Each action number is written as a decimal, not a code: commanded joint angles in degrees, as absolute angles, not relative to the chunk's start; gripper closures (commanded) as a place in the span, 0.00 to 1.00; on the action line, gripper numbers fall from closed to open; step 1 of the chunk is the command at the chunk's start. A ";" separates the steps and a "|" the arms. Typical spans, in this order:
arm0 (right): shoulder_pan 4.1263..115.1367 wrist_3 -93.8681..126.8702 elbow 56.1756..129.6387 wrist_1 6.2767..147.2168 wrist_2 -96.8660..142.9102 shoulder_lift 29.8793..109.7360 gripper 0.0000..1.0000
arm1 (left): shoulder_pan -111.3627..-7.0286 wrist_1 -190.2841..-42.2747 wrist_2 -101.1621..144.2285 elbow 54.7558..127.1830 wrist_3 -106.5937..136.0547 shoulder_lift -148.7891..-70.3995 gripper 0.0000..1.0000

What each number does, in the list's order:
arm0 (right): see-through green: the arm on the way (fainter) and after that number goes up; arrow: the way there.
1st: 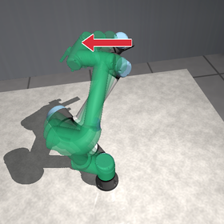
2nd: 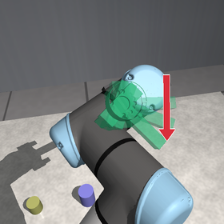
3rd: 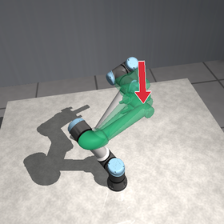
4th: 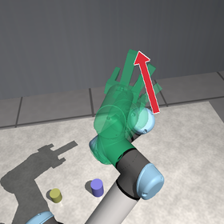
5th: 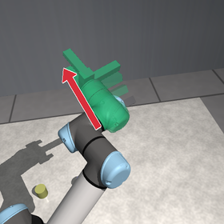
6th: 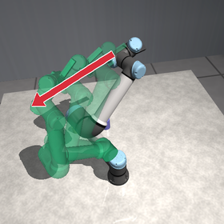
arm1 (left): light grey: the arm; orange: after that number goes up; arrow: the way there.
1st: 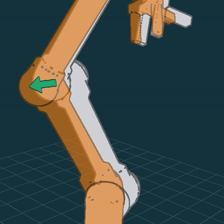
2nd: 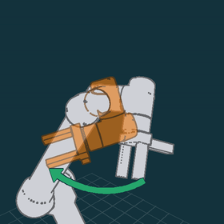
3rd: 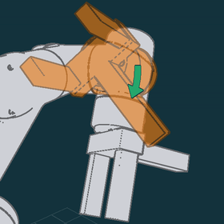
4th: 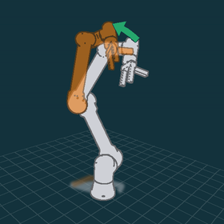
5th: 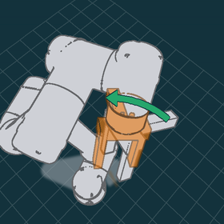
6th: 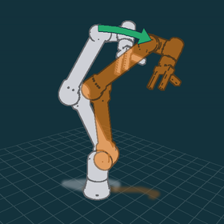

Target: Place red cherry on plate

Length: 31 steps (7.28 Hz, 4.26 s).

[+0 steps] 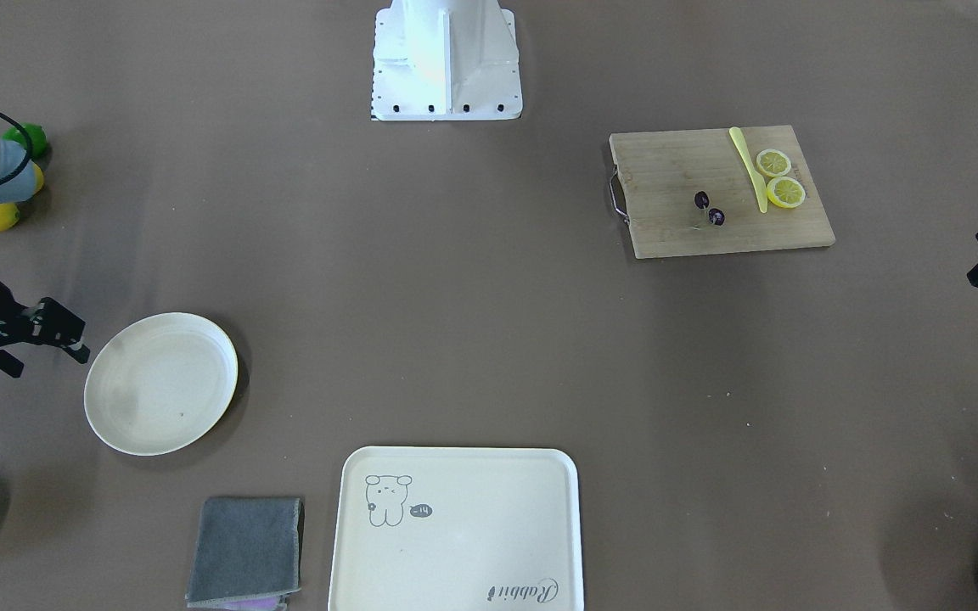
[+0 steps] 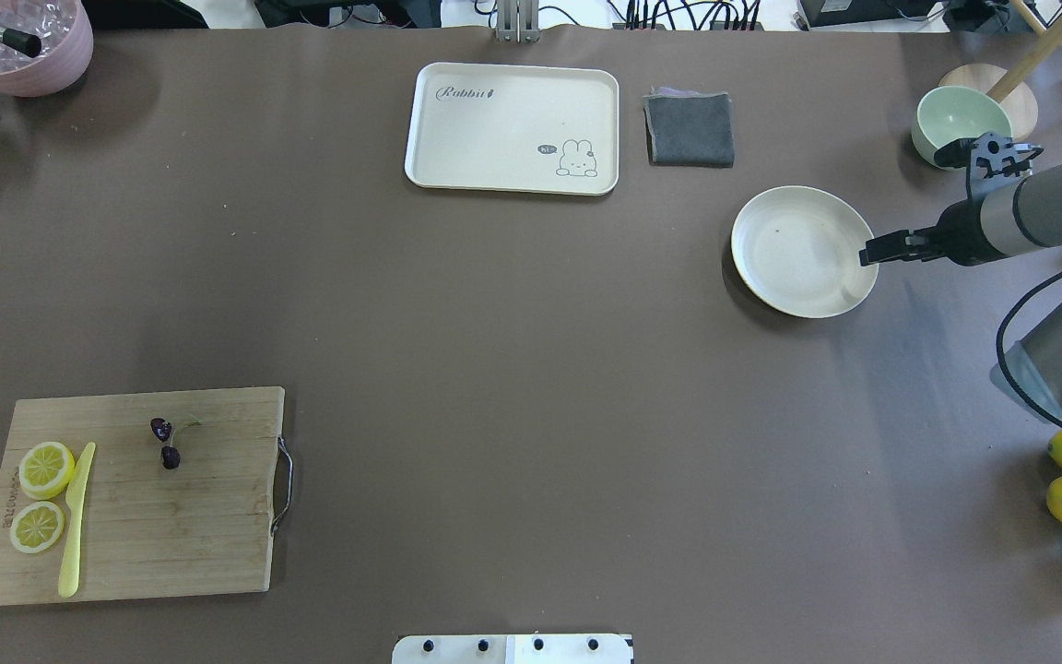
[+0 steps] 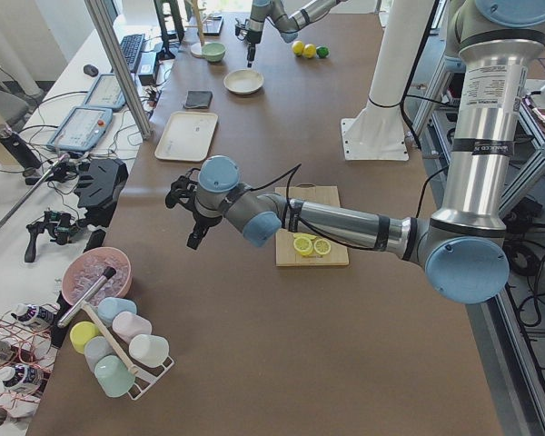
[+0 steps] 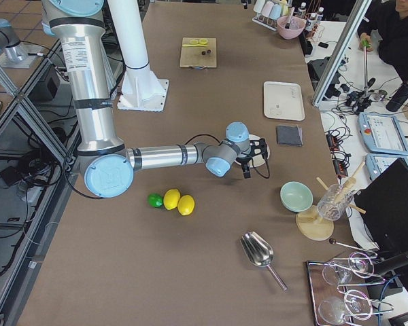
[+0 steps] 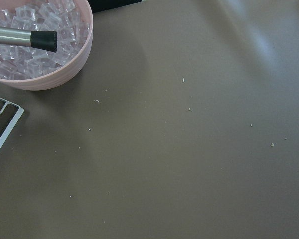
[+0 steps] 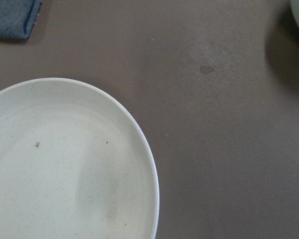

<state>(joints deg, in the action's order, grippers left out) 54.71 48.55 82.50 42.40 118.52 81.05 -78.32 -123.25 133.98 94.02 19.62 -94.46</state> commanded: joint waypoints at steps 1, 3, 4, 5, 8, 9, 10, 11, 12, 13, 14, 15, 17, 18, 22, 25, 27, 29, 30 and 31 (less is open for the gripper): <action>52.65 50.09 81.83 42.54 116.54 80.25 0.57 | -78.31 -123.40 133.95 94.13 20.04 -94.48 0.02; 51.77 50.45 81.39 42.80 115.58 80.16 1.00 | -78.31 -123.40 133.95 94.13 20.13 -94.48 0.02; 51.85 50.88 81.30 43.50 115.40 79.81 1.00 | -78.31 -123.40 133.95 94.22 20.13 -94.48 0.02; 52.03 54.37 81.47 44.72 115.75 78.76 1.00 | -78.31 -123.40 133.95 94.22 20.04 -94.57 0.02; 55.02 59.30 82.00 46.06 120.05 76.82 1.00 | -78.31 -123.40 133.95 94.31 20.13 -94.75 0.02; 55.11 62.20 82.00 45.71 120.15 76.29 1.00 | -78.31 -123.40 133.95 94.31 20.13 -94.75 0.02; 55.11 62.31 82.00 45.53 120.32 76.20 1.00 | -78.31 -123.40 133.95 94.31 20.13 -94.75 0.02; 55.28 63.36 83.74 45.61 120.93 76.11 1.00 | -78.31 -123.40 133.95 94.31 20.13 -94.75 0.02; 55.20 66.24 85.24 45.53 122.59 75.07 1.00 | -78.40 -123.49 133.95 94.39 20.04 -94.66 0.02; 55.11 67.49 85.34 45.61 123.39 72.88 1.00 | -78.40 -123.49 133.95 94.39 20.04 -94.57 0.02; 53.02 71.15 86.91 45.53 123.40 70.86 1.00 | -78.40 -124.18 133.95 94.39 20.04 -94.22 0.02; 49.52 75.72 88.40 45.79 122.79 68.14 1.00 | -78.40 -125.32 133.95 94.31 20.21 -93.78 0.02; 39.61 78.66 88.51 46.05 112.48 64.36 1.00 | -78.49 -125.51 133.86 94.04 20.13 -93.78 0.02; 35.37 78.75 87.90 47.45 107.80 61.46 1.00 | -78.57 -125.42 133.86 94.04 20.13 -93.69 0.02; 29.36 80.25 87.89 50.98 101.87 60.12 1.00 | -78.84 -125.51 133.94 94.04 20.21 -93.69 0.02; 29.35 79.54 88.33 52.03 102.65 60.91 0.75 | -78.58 -125.42 133.95 93.95 19.86 -94.83 0.02; 30.31 79.81 89.81 52.64 102.66 61.08 0.00 | -78.31 -125.33 134.12 93.69 20.39 -95.36 0.02; 34.34 79.46 96.12 63.22 106.58 61.17 0.00 | -77.70 -130.04 134.21 93.96 22.57 -94.83 0.02; 37.76 78.84 96.67 64.41 110.18 61.35 0.00 | -72.82 -132.86 133.77 94.83 33.64 -95.36 0.02; 40.75 75.10 96.24 64.60 112.13 61.96 0.00 | -66.25 -134.98 127.85 97.10 42.97 -95.27 0.02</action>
